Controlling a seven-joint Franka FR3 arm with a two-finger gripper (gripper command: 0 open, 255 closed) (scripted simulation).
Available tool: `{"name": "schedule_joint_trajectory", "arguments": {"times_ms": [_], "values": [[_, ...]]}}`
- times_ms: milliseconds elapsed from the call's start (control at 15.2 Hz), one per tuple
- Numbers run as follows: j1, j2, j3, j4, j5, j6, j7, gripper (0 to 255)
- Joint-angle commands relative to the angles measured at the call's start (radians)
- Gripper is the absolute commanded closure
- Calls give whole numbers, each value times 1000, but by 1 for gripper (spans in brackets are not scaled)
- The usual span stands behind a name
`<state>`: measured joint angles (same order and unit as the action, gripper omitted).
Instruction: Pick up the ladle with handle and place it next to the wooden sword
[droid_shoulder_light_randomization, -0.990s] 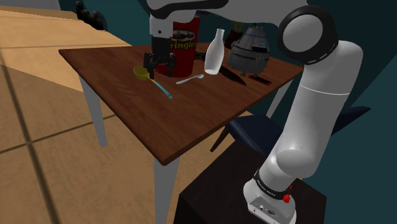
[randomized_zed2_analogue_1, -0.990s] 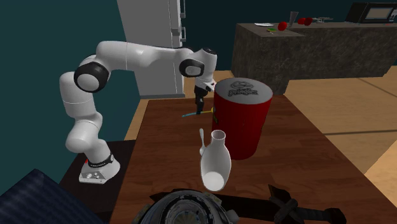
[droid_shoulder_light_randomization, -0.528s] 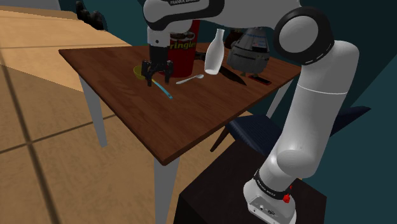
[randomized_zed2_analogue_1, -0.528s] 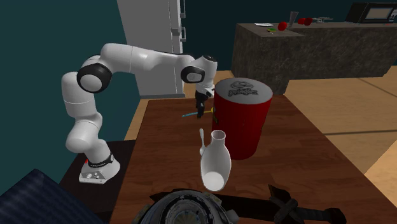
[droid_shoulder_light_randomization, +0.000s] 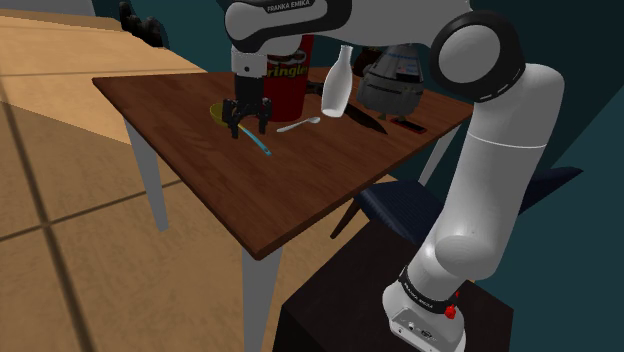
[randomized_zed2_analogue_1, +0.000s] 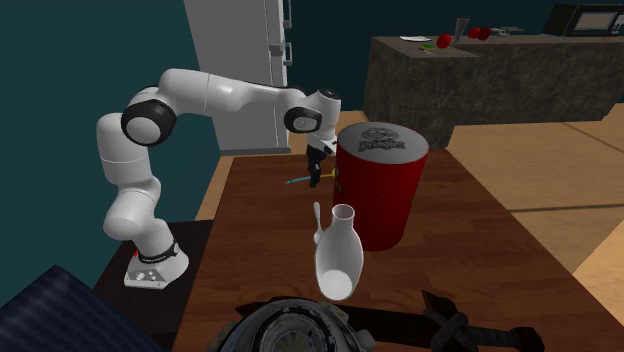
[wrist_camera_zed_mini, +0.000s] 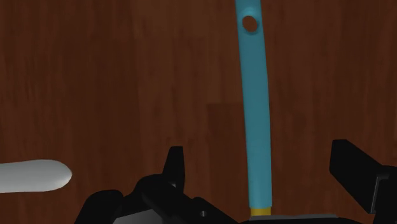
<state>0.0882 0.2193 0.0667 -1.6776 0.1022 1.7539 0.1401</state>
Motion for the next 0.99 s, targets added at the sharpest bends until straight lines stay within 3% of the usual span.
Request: {"name": "schedule_joint_trajectory", "arguments": {"times_ms": [0,594,924], "values": [[0,0,0,0,0,0,0,255],[0,0,0,0,0,0,0,255],[-1,-7,0,57,-1,-64,6,255]]}}
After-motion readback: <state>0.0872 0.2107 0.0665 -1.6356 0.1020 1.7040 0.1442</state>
